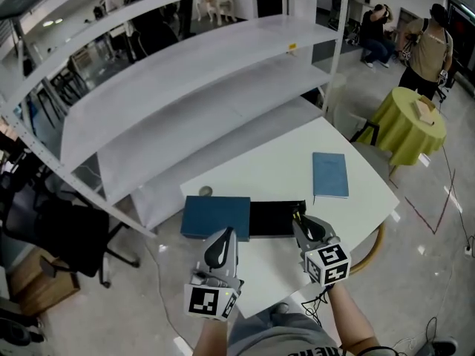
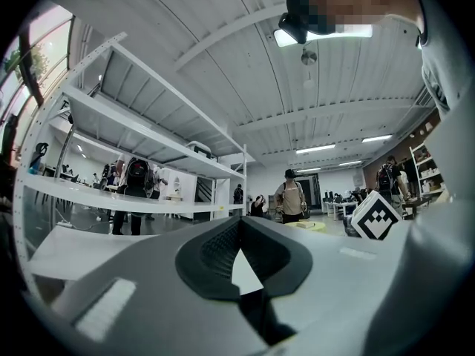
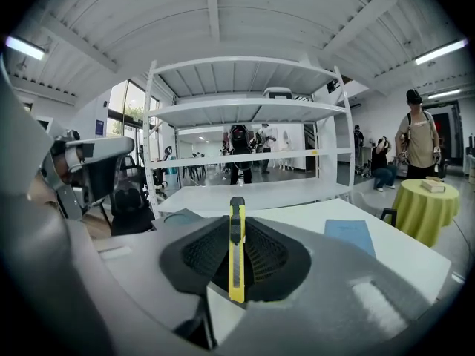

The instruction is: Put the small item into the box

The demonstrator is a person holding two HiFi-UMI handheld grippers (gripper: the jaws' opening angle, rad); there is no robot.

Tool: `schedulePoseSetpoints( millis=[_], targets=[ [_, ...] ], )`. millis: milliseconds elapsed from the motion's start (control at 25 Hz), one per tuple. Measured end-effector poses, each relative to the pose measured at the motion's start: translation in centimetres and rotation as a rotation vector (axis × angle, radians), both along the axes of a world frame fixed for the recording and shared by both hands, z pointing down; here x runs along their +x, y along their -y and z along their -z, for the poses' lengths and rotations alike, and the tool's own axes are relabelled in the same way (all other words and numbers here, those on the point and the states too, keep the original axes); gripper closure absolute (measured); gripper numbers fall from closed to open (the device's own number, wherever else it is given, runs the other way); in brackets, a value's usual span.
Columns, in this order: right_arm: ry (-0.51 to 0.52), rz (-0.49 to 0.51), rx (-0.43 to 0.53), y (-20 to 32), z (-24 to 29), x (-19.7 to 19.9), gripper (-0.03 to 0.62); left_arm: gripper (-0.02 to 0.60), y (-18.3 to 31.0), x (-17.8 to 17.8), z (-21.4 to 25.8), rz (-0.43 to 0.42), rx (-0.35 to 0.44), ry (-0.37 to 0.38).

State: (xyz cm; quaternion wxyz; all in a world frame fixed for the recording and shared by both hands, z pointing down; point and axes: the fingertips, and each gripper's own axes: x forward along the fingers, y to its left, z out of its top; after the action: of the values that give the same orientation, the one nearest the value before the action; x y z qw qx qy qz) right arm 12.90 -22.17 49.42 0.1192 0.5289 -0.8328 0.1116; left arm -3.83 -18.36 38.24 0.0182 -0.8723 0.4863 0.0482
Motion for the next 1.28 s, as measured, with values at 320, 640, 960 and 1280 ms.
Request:
schedulePoseSetpoints(
  millis=[320, 640, 960, 1280],
  targets=[
    [-0.057, 0.034, -0.095, 1.4, -3.3, -0.2, 0.525, 0.569, 0.3, -1.1, -0.9, 0.033, -0.029, -0.008],
    [-0.103, 0.09, -0.175, 2.8, -6.3, -1.2, 0.525, 0.569, 0.8, -2.6, -1.5, 0.069, -0.047, -0.016],
    [-0.178, 0.134, -0.252, 5.0, -8.9, -1.6, 0.525, 0.569, 1.5, -3.3, -2.0, 0.085, -0.059, -0.02],
    [-0.237, 0.173, -0.34, 6.8, -11.7, -2.4, 0.525, 0.569, 1.9, -4.6, -2.4, 0.115, -0.072, -0.015]
  ],
)
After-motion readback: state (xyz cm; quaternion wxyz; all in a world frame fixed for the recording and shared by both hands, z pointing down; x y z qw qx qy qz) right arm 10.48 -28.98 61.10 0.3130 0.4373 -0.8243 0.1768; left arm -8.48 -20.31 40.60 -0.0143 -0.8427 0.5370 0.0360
